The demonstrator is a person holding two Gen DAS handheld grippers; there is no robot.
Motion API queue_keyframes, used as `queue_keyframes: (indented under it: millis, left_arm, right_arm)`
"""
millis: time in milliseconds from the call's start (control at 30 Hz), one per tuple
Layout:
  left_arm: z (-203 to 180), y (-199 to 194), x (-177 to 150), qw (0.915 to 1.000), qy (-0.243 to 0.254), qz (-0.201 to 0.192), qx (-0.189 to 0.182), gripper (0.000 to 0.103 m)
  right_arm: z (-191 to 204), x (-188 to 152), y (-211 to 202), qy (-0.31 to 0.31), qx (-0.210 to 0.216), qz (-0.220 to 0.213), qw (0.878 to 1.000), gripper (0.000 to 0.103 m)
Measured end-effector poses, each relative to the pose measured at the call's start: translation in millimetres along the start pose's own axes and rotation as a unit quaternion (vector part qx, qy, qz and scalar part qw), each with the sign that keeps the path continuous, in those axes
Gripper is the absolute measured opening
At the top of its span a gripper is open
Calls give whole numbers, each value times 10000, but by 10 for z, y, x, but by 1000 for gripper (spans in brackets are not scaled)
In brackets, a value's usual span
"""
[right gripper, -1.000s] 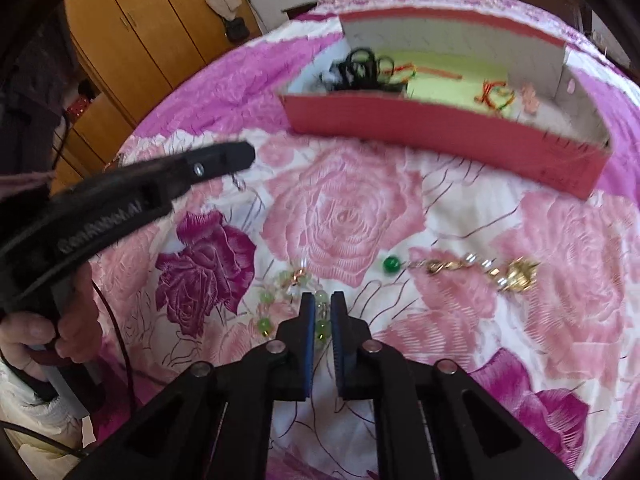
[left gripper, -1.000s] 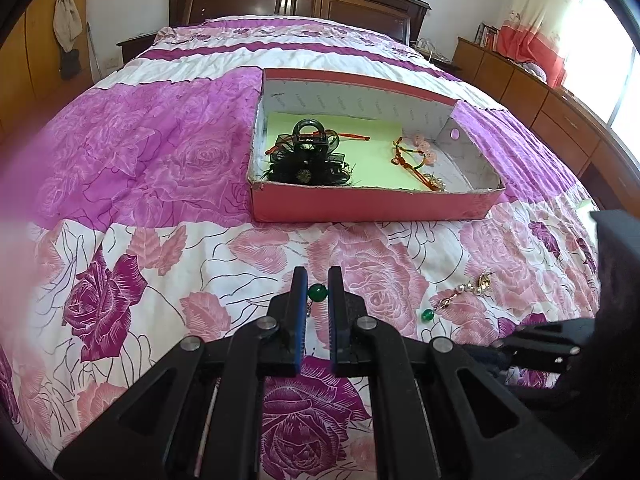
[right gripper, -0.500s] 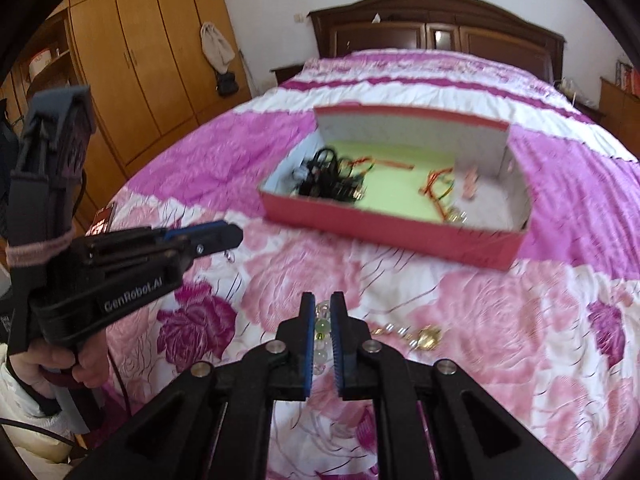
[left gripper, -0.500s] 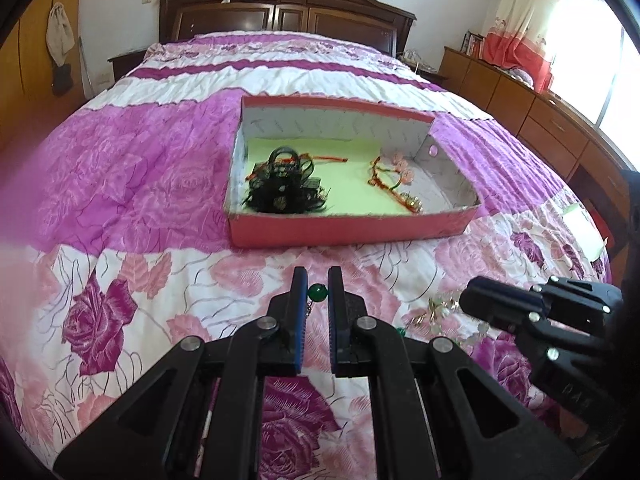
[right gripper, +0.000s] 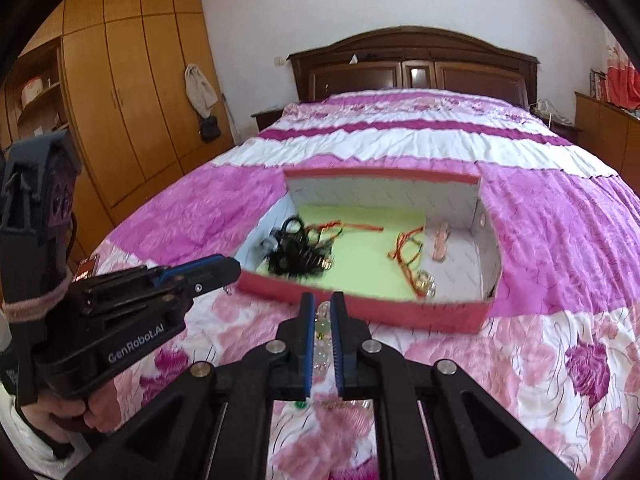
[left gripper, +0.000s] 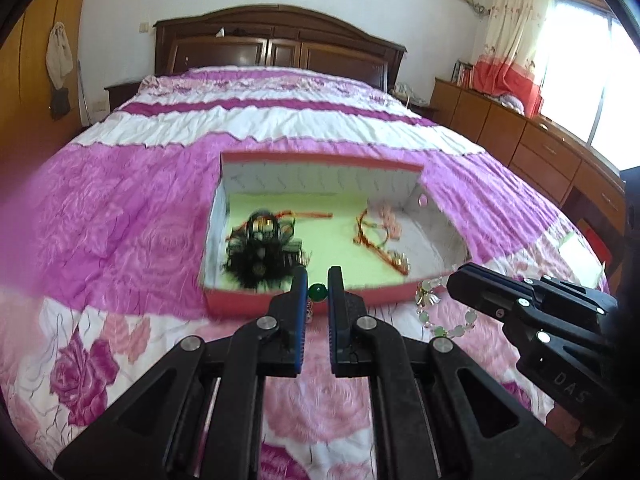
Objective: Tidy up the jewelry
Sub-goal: 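Carry the green dangle and jade bracelet into the box with both tools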
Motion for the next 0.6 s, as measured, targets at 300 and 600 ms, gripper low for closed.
queue_keyframes:
  millis: [300,600]
  left_arm:
    - [10,271,129,9984,39,-561,68,1]
    - [-6,615,89,9967,249,-732,243,1]
  right_arm:
    - [-195,208,233,123,-247,-545,9981,9]
    - [-453,170,590,132,-698,-680,9952,9]
Point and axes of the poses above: each gripper's, at about its wrist camera, not at the fingertips, and y roughly the way its jaws point, z to its left, x to its top, the point moved 2 cm from there along y, roughly the way its jaws point, and after that the axes turned 13 degrees about -z, right-handed, at the moved point
